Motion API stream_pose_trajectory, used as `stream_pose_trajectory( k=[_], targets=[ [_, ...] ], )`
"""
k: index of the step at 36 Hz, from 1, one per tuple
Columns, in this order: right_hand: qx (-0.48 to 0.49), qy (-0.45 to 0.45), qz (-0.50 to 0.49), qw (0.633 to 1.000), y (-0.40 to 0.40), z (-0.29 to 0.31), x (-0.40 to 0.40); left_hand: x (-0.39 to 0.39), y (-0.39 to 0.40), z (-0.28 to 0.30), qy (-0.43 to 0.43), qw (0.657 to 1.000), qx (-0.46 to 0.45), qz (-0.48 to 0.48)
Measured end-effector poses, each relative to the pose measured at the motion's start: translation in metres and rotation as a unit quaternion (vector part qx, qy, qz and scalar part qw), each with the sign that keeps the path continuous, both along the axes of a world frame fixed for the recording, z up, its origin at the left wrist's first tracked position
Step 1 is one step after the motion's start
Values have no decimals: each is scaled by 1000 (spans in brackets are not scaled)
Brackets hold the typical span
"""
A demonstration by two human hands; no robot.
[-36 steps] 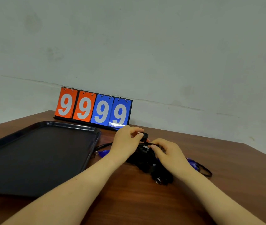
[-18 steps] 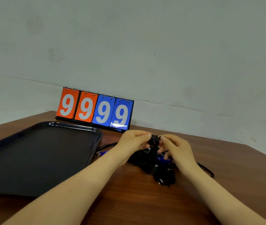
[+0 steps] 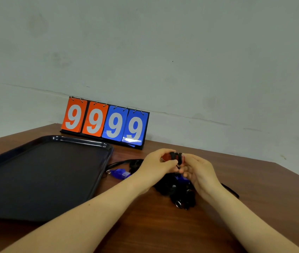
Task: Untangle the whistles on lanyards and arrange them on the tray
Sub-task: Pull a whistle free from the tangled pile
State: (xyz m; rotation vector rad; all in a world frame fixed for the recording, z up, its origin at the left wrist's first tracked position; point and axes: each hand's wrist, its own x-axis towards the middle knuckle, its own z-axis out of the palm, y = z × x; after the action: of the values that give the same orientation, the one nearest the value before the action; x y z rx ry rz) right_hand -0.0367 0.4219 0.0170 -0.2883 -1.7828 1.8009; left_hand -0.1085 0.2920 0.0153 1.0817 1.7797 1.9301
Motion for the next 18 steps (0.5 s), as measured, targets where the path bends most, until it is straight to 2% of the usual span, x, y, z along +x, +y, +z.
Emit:
stream_pose_trajectory(
  k=[4,7,11,15,18],
  targets=[
    [19,-4,9,1000,-1,-2,0,1,0,3,-44,998,42,-32],
    [19,9,11,1000,-4,-3,1,3,2,6,-109,989,76,-58],
    [37,2,-6,999,-4,-3,-1,2,2,8,-173,979,93,-45],
    [141,-12,-48,989,-7,-3,0,0,-1,8,-258,959,110,-31],
    [268,-5,-86,960,-11,-1,1,0,-3,9,-314,939,138,-33]
  ],
)
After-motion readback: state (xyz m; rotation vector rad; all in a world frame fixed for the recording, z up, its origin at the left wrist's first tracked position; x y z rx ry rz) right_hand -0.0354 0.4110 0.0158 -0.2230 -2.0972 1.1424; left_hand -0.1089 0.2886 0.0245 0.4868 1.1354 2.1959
